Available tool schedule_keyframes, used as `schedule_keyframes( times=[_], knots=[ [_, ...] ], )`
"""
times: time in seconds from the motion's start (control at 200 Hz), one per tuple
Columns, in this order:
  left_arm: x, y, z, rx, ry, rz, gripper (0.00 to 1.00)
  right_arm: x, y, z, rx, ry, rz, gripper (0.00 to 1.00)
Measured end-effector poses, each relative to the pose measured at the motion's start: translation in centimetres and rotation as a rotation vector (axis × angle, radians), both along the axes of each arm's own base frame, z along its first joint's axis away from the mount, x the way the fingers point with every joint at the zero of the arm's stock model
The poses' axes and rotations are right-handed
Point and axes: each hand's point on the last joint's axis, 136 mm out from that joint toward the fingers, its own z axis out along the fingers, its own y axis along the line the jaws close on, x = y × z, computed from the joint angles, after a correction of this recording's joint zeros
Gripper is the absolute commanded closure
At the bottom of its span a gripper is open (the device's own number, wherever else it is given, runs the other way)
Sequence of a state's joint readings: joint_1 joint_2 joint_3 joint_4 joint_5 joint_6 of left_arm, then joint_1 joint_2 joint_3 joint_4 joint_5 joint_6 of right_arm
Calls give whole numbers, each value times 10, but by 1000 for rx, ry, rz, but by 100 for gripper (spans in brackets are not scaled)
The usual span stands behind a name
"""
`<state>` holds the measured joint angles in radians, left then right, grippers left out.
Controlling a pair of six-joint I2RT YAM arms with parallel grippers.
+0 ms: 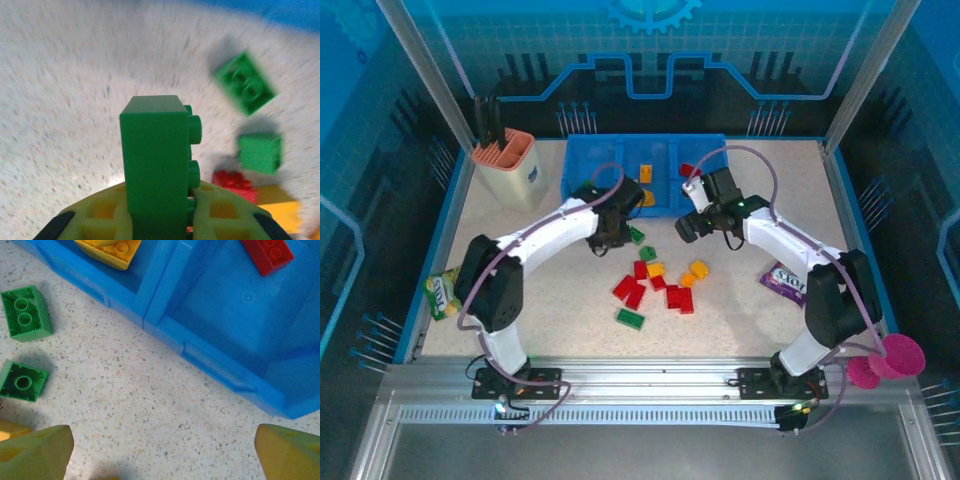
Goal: Sort the legos into containers by color
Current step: Pick up the lego from the center of the table, then place the lego in the container.
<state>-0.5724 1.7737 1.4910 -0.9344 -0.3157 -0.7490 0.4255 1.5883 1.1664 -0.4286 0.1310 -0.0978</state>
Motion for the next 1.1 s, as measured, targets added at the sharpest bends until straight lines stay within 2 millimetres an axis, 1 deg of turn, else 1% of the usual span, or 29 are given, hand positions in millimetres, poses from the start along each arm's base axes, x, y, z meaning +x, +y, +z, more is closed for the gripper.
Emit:
schedule_keyframes(
  times=[0.065, 0.11, 0.15, 0.245, 0.295, 0.34, 0.4, 0.49, 0.6, 0.726, 0.801, 0.951, 1.056, 1.101],
  knots=[
    [18, 10, 25, -10, -65, 7, 95, -4, -2, 0, -5, -4, -2, 6],
    [30, 19, 35, -12, -93, 22, 95, -8, -4, -2, -14, -2, -4, 6],
    [41, 31, 42, -11, -115, 41, 95, -11, -6, -3, -19, 1, -6, 6],
    [65, 59, 52, 3, -155, 84, 95, -18, -8, -9, -27, 12, -7, 6],
    [80, 73, 53, 8, -176, 106, 95, -22, -9, -10, -28, 16, -5, 6],
    [93, 81, 52, 9, -191, 124, 95, -24, -9, -12, -28, 19, -5, 6],
    [111, 89, 47, 13, -199, 136, 95, -27, -10, -13, -30, 22, -5, 6],
    [140, 90, 37, 5, -209, 135, 95, -28, -12, -16, -45, 22, -10, 6],
    [168, 82, 16, -13, -201, 123, 95, -27, -19, -17, -84, 13, -29, 6],
    [191, 73, -7, -29, -180, 109, 95, -27, -25, -18, -114, 12, -44, 5],
    [206, 70, -16, -43, -184, 104, 94, -29, -24, -16, -117, 9, -41, 4],
    [228, 67, -34, -62, -187, 103, 90, -32, -23, -9, -112, -6, -37, 4],
    [232, 67, -48, -67, -170, 109, 87, -34, -25, -11, -119, 3, -38, 4],
    [232, 67, -54, -68, -160, 113, 84, -36, -25, -12, -124, 9, -37, 3]
  ],
)
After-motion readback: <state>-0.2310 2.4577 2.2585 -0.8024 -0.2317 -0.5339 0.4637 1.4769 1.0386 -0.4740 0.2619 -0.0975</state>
